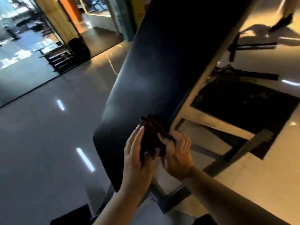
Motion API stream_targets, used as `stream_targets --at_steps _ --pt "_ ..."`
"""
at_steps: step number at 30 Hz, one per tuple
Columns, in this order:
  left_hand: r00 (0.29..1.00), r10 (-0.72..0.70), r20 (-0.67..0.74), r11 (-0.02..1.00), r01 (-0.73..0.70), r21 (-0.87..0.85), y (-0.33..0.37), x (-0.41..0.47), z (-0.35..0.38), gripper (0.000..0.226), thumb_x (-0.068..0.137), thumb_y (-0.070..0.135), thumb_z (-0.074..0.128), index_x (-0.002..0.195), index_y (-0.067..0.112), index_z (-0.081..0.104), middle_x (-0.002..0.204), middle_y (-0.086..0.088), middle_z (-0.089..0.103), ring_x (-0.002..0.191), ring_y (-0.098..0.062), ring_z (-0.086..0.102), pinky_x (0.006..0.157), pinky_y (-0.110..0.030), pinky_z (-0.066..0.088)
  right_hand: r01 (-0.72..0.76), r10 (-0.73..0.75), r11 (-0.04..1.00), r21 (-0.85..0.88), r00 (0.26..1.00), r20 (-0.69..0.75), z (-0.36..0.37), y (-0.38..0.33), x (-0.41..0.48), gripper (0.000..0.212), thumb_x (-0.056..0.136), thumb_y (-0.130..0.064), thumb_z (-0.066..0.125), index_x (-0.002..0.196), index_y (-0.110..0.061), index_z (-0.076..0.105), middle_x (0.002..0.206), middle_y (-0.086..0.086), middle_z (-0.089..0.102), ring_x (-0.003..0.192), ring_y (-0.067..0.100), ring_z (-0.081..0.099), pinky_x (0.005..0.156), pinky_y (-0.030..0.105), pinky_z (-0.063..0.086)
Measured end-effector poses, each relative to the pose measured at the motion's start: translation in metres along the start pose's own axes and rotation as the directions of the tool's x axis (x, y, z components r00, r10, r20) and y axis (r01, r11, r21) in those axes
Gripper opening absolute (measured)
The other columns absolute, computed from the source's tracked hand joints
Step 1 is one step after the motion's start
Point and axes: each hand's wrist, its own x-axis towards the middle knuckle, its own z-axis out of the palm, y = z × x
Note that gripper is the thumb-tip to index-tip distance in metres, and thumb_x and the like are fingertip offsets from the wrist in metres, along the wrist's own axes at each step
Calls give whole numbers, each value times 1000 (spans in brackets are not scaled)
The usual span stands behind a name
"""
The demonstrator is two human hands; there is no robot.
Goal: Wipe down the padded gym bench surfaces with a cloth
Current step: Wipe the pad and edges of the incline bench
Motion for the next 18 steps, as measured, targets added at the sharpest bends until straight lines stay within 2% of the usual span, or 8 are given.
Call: stream_targets --at_steps 2,4,7,10,12,14,16,18 --pt "996 22 87 1000 -20 -19 -7 7 -2 67 88 10 47 152 23 35 160 6 28 150 -9 21 121 -42 28 -211 213 971 113 977 -1 10 -24 -12 68 79 -22 81 134 -15 41 131 15 38 110 31 49 88 45 49" --pt "990 11 142 999 -6 -39 -16 10 -4 71 87 0 48 150 30 35 161 10 25 150 -6 18 120 -44 29 -349 350 915 203 936 32 18 -53 -26 80 82 -26 80 143 -20 28 137 16 33 116 35 50 88 44 54" --pt "979 62 196 998 -61 -11 -31 13 -6 77 85 -5 46 147 40 35 161 13 24 151 -11 17 118 -53 31 -476 449 802 360 879 162 16 -77 -39 65 94 -32 60 142 -36 16 142 7 24 121 37 51 85 42 59" --pt "974 119 194 993 -115 -32 -33 18 -7 74 82 -4 46 147 32 39 159 11 31 150 -14 24 116 -53 33 -484 444 815 317 875 194 7 -68 -31 40 93 -43 54 127 -38 34 131 -7 28 117 23 48 86 41 57" --pt "962 190 196 982 -184 -45 -24 25 -6 69 85 -3 50 148 24 40 157 5 35 148 -16 28 116 -49 36 -520 500 798 305 854 146 0 -57 -18 35 91 -33 62 120 -30 43 126 -5 32 112 18 44 85 38 55" --pt "948 254 192 967 -255 -19 -18 34 -4 63 88 3 55 148 19 41 157 0 36 147 -17 30 116 -45 37 -552 557 758 348 825 96 -4 -49 -5 39 90 -19 67 119 -26 42 129 -4 32 113 17 45 88 33 55" --pt "953 240 183 970 -244 0 -13 41 -3 64 87 3 57 147 21 42 156 -1 37 147 -16 31 117 -42 35 -546 554 726 419 824 115 -8 -50 -1 38 92 -18 67 120 -26 41 132 -4 31 113 17 49 90 28 55" --pt "971 160 179 987 -155 -44 -11 41 -3 74 79 -4 53 145 27 42 154 3 39 145 -10 32 118 -35 32 -502 468 743 443 863 194 -11 -52 -11 31 95 -26 64 116 -26 42 131 -5 33 106 13 52 86 26 56"
